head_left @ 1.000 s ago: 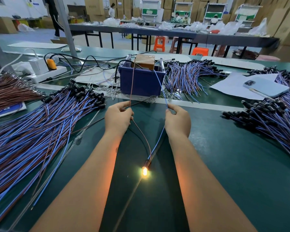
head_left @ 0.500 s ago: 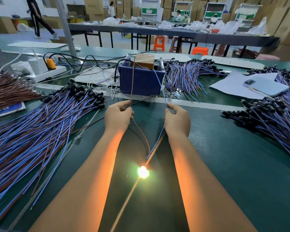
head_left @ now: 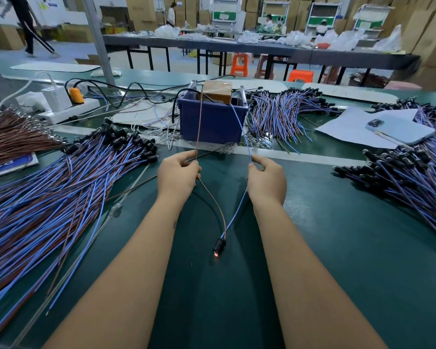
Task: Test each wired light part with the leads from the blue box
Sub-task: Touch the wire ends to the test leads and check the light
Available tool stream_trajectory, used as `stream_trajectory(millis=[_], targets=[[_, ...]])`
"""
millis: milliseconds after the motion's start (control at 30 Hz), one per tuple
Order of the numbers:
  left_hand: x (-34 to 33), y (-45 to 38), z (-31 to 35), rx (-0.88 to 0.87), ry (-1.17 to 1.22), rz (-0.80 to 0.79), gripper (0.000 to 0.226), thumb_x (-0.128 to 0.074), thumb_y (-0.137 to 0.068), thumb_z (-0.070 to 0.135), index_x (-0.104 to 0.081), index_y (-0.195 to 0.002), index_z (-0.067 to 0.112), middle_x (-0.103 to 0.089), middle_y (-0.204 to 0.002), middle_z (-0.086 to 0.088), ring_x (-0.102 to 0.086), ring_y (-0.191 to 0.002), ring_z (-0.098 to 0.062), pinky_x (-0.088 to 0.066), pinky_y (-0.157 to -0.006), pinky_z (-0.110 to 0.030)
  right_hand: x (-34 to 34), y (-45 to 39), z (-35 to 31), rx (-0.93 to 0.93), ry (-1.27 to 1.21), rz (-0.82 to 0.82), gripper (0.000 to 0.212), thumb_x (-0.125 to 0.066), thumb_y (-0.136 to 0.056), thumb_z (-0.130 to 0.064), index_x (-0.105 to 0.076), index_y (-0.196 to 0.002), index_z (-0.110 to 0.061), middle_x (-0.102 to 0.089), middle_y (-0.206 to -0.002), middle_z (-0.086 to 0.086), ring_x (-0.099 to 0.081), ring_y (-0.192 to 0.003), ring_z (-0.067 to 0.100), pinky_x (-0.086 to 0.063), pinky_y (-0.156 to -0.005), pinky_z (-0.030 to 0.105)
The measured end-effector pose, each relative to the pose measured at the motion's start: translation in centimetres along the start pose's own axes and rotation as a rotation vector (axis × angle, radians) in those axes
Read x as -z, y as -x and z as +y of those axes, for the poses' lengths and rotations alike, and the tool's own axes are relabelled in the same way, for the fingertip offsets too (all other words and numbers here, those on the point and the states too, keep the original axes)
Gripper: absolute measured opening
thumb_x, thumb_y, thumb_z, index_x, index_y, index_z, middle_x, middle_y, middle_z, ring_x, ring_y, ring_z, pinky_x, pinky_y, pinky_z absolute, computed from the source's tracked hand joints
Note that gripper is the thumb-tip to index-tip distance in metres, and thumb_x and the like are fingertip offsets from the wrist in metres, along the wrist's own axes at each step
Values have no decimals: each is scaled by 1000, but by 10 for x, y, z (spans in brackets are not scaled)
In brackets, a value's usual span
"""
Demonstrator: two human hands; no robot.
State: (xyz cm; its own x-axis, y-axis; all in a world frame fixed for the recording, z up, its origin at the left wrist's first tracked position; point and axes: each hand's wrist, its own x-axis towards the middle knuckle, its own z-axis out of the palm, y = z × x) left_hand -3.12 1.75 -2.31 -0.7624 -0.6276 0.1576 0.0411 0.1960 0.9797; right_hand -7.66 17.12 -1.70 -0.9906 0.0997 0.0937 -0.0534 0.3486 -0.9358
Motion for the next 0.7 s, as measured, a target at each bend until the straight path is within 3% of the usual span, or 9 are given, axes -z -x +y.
stream_trajectory(millis=[133, 333, 600, 700], targets=[[1, 2, 2, -14, 8, -1, 34, -55, -89, 4, -66, -121, 14, -65, -68, 4, -56, -52, -4, -43, -45, -16, 0, 0, 0, 16, 1, 18, 30, -52, -93, -23, -67, -119, -29, -70, -103, -3, -65, -83, 23, -51, -71, 30], [1, 3, 2, -5, 22, 1, 34, -55, -90, 4, -65, -121, 13, -64, -69, 2, -55, -53, -5, -42, -47, -19, -1, -1, 2, 17, 6, 18, 30, -52, -93, -23, -67, -118, -30, -71, -99, -2, -64, -74, 24, -55, -71, 33], [1, 3, 4, -11, 11, -4, 34, -56, -91, 5, -64, -123, 13, -65, -70, 2, -57, -56, -7, -44, -46, -16, -1, -2, 3, 26, 2, 19, 30, -52, -94, -24, -66, -120, -28, -71, -103, -1, -66, -81, 25, -53, -72, 33], [2, 4, 4, -10, 11, -5, 34, -55, -91, 5, -64, -123, 13, -65, -71, 2, -58, -58, -9, -44, -46, -16, -1, -2, 3, 30, 1, 18, 30, -52, -94, -24, -67, -119, -29, -71, -101, -2, -64, -76, 23, -51, -67, 30]])
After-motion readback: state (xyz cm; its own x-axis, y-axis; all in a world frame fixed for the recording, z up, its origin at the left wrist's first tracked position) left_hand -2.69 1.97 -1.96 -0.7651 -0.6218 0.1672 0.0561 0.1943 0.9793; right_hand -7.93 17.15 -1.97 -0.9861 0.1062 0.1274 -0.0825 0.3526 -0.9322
